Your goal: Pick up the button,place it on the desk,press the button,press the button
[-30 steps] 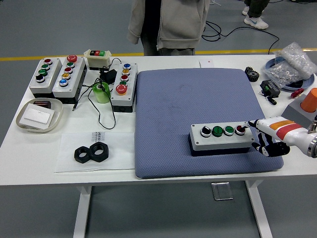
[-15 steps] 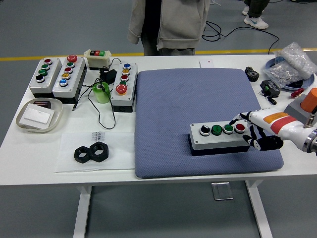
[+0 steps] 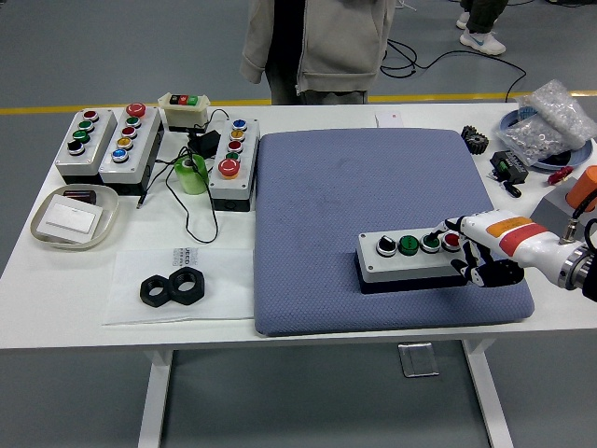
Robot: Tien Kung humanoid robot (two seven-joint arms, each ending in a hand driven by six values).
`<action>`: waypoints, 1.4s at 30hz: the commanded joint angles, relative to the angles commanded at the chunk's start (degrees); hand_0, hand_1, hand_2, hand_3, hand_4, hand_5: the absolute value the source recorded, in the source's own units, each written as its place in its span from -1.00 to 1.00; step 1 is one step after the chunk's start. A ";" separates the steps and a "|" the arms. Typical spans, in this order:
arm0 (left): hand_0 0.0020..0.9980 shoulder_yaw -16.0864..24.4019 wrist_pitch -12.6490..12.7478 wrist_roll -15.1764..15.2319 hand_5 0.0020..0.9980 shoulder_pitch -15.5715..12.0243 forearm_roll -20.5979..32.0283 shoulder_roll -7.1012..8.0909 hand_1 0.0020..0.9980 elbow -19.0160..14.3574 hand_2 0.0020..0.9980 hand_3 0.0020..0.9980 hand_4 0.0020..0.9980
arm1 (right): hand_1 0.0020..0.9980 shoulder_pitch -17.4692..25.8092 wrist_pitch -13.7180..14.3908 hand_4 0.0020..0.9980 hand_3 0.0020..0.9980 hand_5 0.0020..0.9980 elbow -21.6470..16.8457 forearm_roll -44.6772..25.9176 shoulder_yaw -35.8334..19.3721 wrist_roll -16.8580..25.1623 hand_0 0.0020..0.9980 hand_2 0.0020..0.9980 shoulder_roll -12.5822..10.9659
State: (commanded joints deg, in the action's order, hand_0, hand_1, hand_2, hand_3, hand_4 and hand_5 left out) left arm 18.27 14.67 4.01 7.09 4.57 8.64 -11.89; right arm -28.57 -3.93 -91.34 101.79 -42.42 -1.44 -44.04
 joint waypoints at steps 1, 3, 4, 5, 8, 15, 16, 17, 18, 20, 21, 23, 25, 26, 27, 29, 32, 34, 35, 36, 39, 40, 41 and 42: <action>0.49 0.01 0.01 0.00 1.00 0.01 0.00 -0.01 0.65 0.00 0.74 0.66 0.26 | -0.73 -0.04 -0.03 0.15 0.55 -1.00 0.13 0.02 0.05 -0.03 -0.36 -0.52 0.05; 0.49 0.02 0.03 -0.01 1.00 0.04 0.02 -0.03 0.65 -0.01 0.74 0.66 0.26 | -0.73 -0.14 -0.19 0.16 0.55 -1.00 0.69 0.08 0.33 -0.14 -0.36 -0.53 0.27; 0.49 0.03 0.03 -0.02 1.00 0.04 0.01 -0.03 0.65 -0.01 0.74 0.66 0.26 | -0.73 -0.15 -0.25 0.16 0.55 -1.00 0.79 0.10 0.45 -0.17 -0.36 -0.53 0.32; 0.49 0.04 0.03 -0.02 1.00 0.04 0.01 -0.03 0.65 -0.01 0.74 0.66 0.26 | -0.73 -0.15 -0.27 0.16 0.55 -1.00 0.82 0.11 0.48 -0.18 -0.36 -0.53 0.33; 0.49 0.16 0.03 -0.08 1.00 0.04 -0.13 -0.06 0.65 -0.01 0.74 0.66 0.26 | -0.73 -0.19 -0.49 0.16 0.55 -1.00 0.97 0.18 1.12 -0.30 -0.36 -0.53 0.41; 0.49 0.13 0.04 -0.08 1.00 0.02 -0.09 -0.06 0.65 -0.03 0.74 0.66 0.26 | -0.73 -0.22 -0.79 0.16 0.55 -1.00 1.20 0.28 1.94 -0.52 -0.36 -0.52 0.65; 0.49 0.12 0.04 -0.06 1.00 0.01 -0.06 -0.05 0.65 -0.03 0.74 0.66 0.27 | -0.73 -0.23 -0.84 0.16 0.56 -1.00 1.20 0.32 2.01 -0.57 -0.36 -0.52 0.64; 0.49 0.10 0.04 -0.05 1.00 0.00 -0.05 -0.05 0.65 -0.03 0.74 0.66 0.27 | -0.73 -0.21 -0.87 0.16 0.56 -1.00 1.20 0.36 2.01 -0.61 -0.36 -0.52 0.62; 0.49 0.10 0.04 -0.05 1.00 0.00 -0.04 -0.05 0.65 -0.03 0.74 0.66 0.27 | -0.73 -0.19 -0.87 0.16 0.56 -1.00 1.20 0.38 1.98 -0.63 -0.36 -0.52 0.60; 0.49 0.09 0.05 -0.04 1.00 -0.01 -0.03 -0.05 0.65 -0.03 0.74 0.66 0.27 | -0.73 -0.06 -0.75 0.16 0.56 -1.00 1.00 0.46 1.55 -0.60 -0.36 -0.52 0.52; 0.49 0.09 0.05 -0.03 1.00 -0.01 -0.01 -0.05 0.65 -0.02 0.74 0.66 0.27 | -0.73 0.07 -0.62 0.16 0.56 -1.00 0.79 0.52 1.12 -0.57 -0.36 -0.52 0.45; 0.49 0.06 0.05 -0.01 1.00 -0.02 0.04 -0.06 0.65 -0.02 0.74 0.66 0.27 | -0.72 0.28 -0.23 0.16 0.57 -1.00 0.24 0.51 0.15 -0.48 -0.33 -0.51 0.26; 0.49 0.02 0.05 -0.02 1.00 0.02 0.03 -0.03 0.65 -0.02 0.74 0.66 0.27 | -0.72 0.61 0.78 0.16 0.57 -1.00 -0.75 0.77 -1.41 -0.48 -0.33 -0.51 -0.09; 0.49 0.05 0.04 -0.02 1.00 0.02 0.00 -0.03 0.65 -0.01 0.74 0.66 0.27 | -0.72 0.76 1.25 0.16 0.57 -1.00 -1.35 1.03 -2.15 -0.60 -0.33 -0.51 -0.33; 0.49 0.10 0.03 -0.04 1.00 0.02 -0.06 -0.02 0.65 0.00 0.74 0.66 0.27 | -0.72 0.89 1.65 0.16 0.57 -1.00 -1.89 1.50 -2.78 -0.83 -0.33 -0.51 -0.53; 0.49 0.13 0.03 -0.05 1.00 0.02 -0.11 -0.02 0.65 0.00 0.74 0.66 0.27 | -0.66 1.04 1.78 0.14 0.78 -1.00 -2.39 2.02 -3.32 -1.19 -0.39 -0.40 -0.72; 0.49 0.10 0.03 -0.04 1.00 0.02 -0.09 -0.01 0.65 0.00 0.74 0.66 0.27 | -0.66 1.72 0.42 0.14 0.78 -1.00 -4.26 5.29 -5.69 -2.82 -0.39 -0.40 -1.23; 0.49 0.12 0.04 -0.05 1.00 0.01 -0.10 -0.02 0.65 0.00 0.74 0.66 0.27 | -0.06 2.15 0.60 0.51 1.00 -0.81 -4.70 6.53 -6.77 -3.05 0.09 0.22 -1.30; 0.49 0.12 0.03 -0.05 1.00 0.01 -0.10 -0.04 0.65 0.00 0.74 0.66 0.27 | -0.06 2.52 1.30 0.51 1.00 -0.81 -4.82 6.36 -7.50 -2.93 0.09 0.22 -1.29; 0.49 0.12 0.03 -0.05 1.00 0.00 -0.10 -0.04 0.65 0.01 0.74 0.66 0.27 | -0.06 2.73 1.75 0.51 1.00 -0.81 -4.89 6.23 -7.96 -2.86 0.09 0.22 -1.28; 0.49 0.22 0.01 -0.08 1.00 0.00 -0.22 -0.06 0.65 0.01 0.74 0.66 0.27 | -0.06 3.78 3.51 0.51 1.00 -0.81 -4.83 4.27 -10.03 -1.87 0.09 0.22 -1.09; 0.50 0.20 0.01 -0.07 1.00 -0.01 -0.21 -0.05 0.65 0.01 0.74 0.66 0.27 | 0.63 4.20 4.21 0.60 1.00 -0.72 -4.58 3.11 -10.74 -1.32 0.76 0.91 -0.90; 0.50 0.19 0.01 -0.07 1.00 -0.01 -0.20 -0.05 0.65 0.01 0.74 0.66 0.27 | 0.63 4.44 4.61 0.60 1.00 -0.72 -4.43 1.96 -11.15 -1.01 0.76 0.91 -0.79; 0.50 0.18 0.01 -0.06 1.00 -0.03 -0.20 -0.05 0.65 0.01 0.74 0.66 0.27 | 0.63 4.91 5.49 0.60 1.00 -0.72 -4.07 0.49 -11.75 -0.36 0.76 0.91 -0.52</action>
State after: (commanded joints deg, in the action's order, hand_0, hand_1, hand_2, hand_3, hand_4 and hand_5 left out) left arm 18.45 14.67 3.95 7.06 4.37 8.59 -11.88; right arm -23.66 1.56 -95.40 102.28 -54.17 -1.80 -44.55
